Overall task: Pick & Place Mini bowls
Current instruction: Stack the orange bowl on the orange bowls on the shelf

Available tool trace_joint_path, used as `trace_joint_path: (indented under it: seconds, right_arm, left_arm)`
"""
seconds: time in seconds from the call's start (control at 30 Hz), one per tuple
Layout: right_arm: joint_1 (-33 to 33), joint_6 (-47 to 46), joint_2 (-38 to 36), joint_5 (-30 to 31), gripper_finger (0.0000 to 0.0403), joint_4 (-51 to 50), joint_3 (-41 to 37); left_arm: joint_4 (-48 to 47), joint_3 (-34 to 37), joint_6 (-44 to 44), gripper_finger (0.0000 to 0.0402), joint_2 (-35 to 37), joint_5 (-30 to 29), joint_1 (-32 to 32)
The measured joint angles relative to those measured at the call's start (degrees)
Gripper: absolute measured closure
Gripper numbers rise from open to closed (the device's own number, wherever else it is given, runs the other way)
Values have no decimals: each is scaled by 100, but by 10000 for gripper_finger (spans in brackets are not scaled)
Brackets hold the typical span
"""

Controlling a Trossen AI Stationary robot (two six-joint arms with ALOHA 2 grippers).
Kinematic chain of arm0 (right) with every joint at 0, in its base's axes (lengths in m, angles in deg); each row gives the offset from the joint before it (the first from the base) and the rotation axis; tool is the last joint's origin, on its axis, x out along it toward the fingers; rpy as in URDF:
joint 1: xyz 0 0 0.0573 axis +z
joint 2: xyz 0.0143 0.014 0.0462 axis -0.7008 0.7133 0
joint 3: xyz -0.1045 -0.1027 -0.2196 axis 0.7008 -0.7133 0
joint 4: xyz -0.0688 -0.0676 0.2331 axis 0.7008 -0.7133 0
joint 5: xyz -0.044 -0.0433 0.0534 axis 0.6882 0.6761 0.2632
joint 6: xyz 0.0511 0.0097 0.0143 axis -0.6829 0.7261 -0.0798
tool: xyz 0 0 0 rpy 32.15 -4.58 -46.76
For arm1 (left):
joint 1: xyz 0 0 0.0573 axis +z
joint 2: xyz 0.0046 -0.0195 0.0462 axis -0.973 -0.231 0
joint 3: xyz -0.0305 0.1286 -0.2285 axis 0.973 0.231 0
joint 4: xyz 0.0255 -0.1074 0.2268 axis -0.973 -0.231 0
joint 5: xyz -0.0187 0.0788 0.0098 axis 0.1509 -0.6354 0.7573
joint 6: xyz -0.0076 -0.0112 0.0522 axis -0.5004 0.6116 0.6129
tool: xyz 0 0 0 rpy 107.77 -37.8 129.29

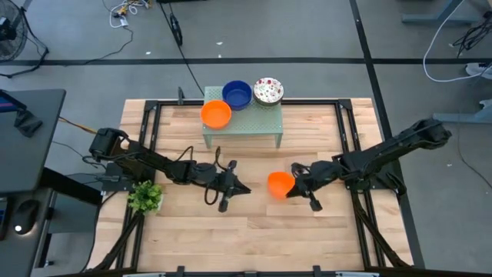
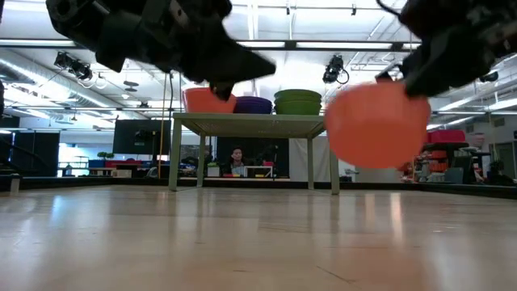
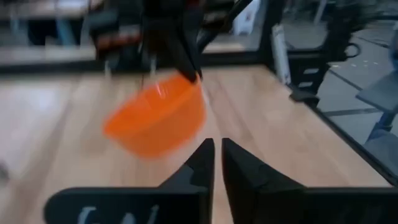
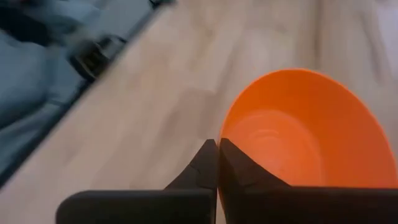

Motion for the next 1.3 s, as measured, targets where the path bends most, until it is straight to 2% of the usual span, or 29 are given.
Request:
trace_joint_path:
  seconds: [0.1, 0.23, 0.33, 0.4, 0.5, 0.6, 0.73, 1.07, 1.3]
  right_arm:
    - [26, 325, 169, -399, 401, 678, -1]
    - [28, 610, 637, -844, 401, 1386, -3]
    - [27, 748, 1005, -965, 401, 1768, -5]
    - [26, 742, 1160, -1044, 401, 1931, -5]
    - [28, 729, 1278, -1046, 401, 2007, -7]
    - [28, 731, 1312, -1042, 401, 2016, -7]
    - [28, 731, 1312, -1041, 401, 2010, -7]
    - [28, 729, 1312, -1037, 401, 2046, -7]
    - [28, 740, 1312, -1037, 401, 2079, -7]
  left_arm:
    - [323, -25, 562, 333, 0, 189, 2]
    - [325, -274, 835, 262, -83, 265, 72]
    - [292, -543, 850, 211, -317, 743, 186]
    - [162, -703, 852, 187, -497, 1035, 241]
    - [-177, -963, 850, 173, -785, 1209, 271]
    - [-404, -1146, 852, 174, -986, 1282, 269]
    - [-521, -1218, 855, 194, -1038, 1548, 271]
    - [-908, -1216, 1104, 255, -1038, 1340, 282]
    - [-957, -1216, 1160, 323, -1038, 1442, 280]
